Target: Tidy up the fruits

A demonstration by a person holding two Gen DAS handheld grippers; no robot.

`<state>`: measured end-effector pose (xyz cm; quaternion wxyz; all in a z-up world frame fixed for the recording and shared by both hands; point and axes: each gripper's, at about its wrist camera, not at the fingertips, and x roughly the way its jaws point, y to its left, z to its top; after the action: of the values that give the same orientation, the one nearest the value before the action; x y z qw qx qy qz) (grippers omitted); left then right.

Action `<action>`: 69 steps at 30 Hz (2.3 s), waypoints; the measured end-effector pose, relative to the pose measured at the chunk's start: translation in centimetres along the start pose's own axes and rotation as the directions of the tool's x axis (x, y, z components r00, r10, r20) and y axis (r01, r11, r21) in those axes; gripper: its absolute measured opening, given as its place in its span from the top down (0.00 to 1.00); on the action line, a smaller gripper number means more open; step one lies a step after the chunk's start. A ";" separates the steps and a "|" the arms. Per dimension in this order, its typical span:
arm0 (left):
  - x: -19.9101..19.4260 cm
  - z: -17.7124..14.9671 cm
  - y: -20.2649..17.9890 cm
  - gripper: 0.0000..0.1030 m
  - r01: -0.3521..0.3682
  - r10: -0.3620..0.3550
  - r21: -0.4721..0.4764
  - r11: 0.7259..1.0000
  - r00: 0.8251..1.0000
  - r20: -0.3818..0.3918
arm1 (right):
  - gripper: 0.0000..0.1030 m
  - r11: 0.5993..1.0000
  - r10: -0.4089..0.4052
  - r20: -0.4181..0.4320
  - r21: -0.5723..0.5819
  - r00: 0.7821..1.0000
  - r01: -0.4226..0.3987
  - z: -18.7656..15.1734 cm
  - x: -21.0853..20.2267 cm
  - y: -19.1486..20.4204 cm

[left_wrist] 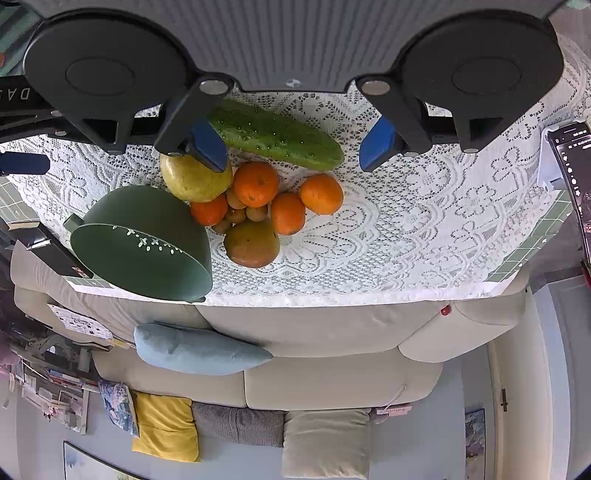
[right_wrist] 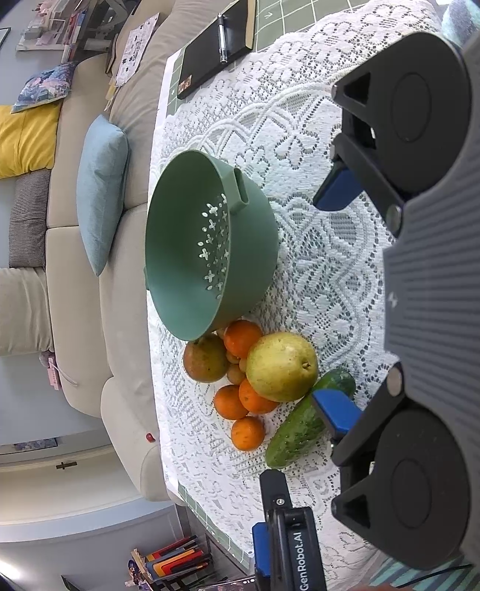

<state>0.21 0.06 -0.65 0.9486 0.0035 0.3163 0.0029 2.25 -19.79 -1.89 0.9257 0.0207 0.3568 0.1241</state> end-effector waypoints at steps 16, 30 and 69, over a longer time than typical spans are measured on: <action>0.3 0.3 0.0 0.08 0.000 0.000 0.000 1.000 1.000 -0.013 | 0.04 1.000 -0.006 -0.004 0.000 1.000 0.006 0.2 -0.1 -0.2; 0.3 0.4 -0.1 0.08 0.001 -0.001 0.000 1.000 1.000 -0.014 | 0.04 1.000 -0.011 -0.010 -0.009 1.000 0.011 0.2 -0.1 -0.1; 1.3 0.3 1.6 0.15 0.051 -0.052 -0.037 0.998 0.998 -0.023 | 0.04 0.999 0.045 0.005 0.014 0.999 -0.045 0.7 1.3 -0.1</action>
<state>1.44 1.64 -1.15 0.9445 -0.0220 0.3273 -0.0158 3.67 -19.55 -2.25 0.9233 0.0354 0.3551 0.1422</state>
